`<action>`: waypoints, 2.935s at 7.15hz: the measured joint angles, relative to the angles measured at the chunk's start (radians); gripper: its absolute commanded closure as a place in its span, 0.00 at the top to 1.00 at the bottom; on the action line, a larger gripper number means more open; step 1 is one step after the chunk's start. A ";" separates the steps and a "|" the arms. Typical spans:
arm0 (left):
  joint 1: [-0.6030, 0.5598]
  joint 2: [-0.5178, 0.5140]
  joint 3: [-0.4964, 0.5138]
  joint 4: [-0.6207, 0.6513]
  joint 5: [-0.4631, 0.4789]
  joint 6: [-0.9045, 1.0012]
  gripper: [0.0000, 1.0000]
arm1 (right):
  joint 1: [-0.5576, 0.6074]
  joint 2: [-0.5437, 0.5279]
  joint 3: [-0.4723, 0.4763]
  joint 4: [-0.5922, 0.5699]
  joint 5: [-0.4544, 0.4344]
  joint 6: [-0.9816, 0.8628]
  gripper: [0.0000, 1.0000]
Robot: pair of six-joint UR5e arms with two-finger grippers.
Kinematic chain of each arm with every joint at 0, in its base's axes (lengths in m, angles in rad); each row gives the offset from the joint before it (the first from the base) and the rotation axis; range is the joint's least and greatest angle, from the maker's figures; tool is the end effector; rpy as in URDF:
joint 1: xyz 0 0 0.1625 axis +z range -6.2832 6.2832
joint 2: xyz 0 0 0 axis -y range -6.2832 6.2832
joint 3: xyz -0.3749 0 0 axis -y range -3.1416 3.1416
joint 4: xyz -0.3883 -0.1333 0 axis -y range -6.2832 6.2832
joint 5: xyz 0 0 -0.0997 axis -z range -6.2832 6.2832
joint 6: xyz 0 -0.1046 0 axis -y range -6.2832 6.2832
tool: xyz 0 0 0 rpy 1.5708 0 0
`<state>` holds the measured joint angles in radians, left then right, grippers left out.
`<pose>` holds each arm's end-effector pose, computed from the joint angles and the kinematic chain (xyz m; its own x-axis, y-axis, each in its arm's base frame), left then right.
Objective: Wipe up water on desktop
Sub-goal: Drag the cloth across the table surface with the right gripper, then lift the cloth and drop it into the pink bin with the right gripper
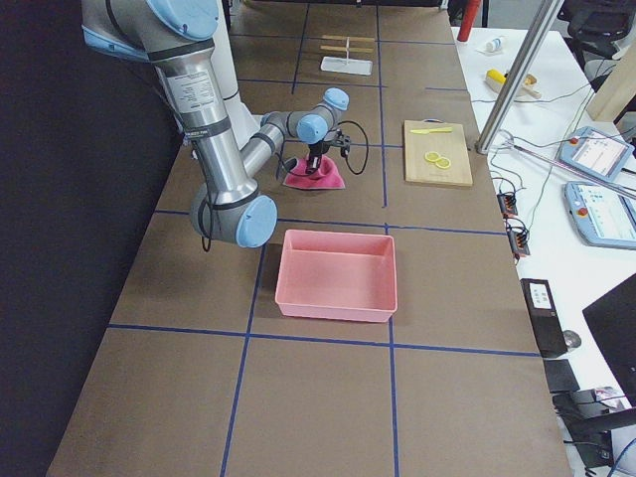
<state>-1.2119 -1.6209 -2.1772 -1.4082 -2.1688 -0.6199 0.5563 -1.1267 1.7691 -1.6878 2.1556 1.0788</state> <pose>0.0902 -0.4523 0.3288 0.7332 -0.0393 -0.6789 0.1434 0.9848 0.0979 -0.4713 -0.3820 0.2938 0.7445 -0.0009 0.6677 0.1662 0.9688 -0.1840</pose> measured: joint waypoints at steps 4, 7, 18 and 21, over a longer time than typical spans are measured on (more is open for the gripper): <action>0.001 -0.001 -0.001 0.001 -0.001 -0.001 1.00 | 0.163 0.003 -0.085 0.002 -0.019 -0.119 0.01; 0.001 -0.001 0.000 0.001 -0.002 -0.001 1.00 | 0.288 0.024 -0.086 0.002 -0.011 -0.173 0.00; 0.002 0.000 0.005 0.002 -0.003 0.000 1.00 | 0.809 -0.319 0.246 -0.508 0.068 -1.104 0.06; 0.002 -0.001 0.007 0.000 -0.002 0.000 1.00 | 0.816 -0.319 0.238 -0.462 0.086 -1.132 1.00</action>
<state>-1.2099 -1.6214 -2.1698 -1.4080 -2.1711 -0.6197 1.3724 -1.4460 2.0076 -2.1499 2.2415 -0.0533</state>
